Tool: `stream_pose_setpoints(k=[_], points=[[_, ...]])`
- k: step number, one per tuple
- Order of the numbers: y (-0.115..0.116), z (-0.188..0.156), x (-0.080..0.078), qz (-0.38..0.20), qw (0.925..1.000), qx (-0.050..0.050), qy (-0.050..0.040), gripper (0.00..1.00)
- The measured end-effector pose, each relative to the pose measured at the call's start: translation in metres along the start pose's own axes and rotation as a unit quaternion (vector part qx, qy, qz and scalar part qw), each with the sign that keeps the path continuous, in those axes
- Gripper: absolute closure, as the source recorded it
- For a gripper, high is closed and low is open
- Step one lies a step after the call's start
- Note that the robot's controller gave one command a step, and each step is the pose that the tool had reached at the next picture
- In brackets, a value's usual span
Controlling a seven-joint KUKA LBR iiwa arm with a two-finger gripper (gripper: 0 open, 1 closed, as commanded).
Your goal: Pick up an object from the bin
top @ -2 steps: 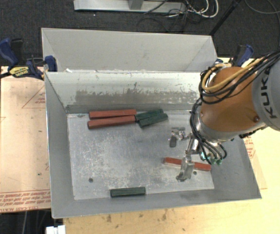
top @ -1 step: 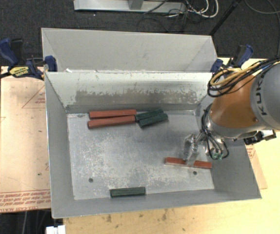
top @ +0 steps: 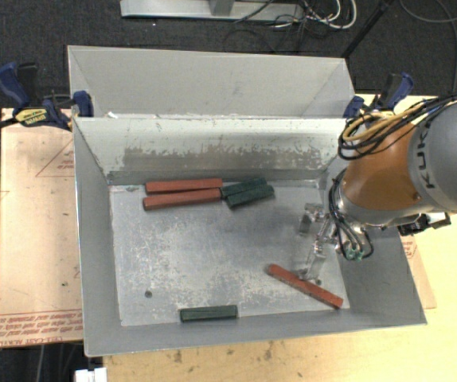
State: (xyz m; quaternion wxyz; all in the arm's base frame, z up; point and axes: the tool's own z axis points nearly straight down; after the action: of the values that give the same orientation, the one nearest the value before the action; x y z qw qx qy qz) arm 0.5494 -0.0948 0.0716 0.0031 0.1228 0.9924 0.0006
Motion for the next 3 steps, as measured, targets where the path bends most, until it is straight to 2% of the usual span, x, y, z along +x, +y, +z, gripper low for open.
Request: stream_pose_setpoints(k=[1, 2, 3], points=[[0.000, 0.000, 0.000, 0.000, 1.0000, 0.000, 0.0000, 0.00], [0.004, -0.049, 0.048, -0.030, 0.9995, 0.001, 0.0076, 0.00], [0.023, -0.010, 0.074, -0.038, 0.9993, 0.001, 0.0029, 1.00]])
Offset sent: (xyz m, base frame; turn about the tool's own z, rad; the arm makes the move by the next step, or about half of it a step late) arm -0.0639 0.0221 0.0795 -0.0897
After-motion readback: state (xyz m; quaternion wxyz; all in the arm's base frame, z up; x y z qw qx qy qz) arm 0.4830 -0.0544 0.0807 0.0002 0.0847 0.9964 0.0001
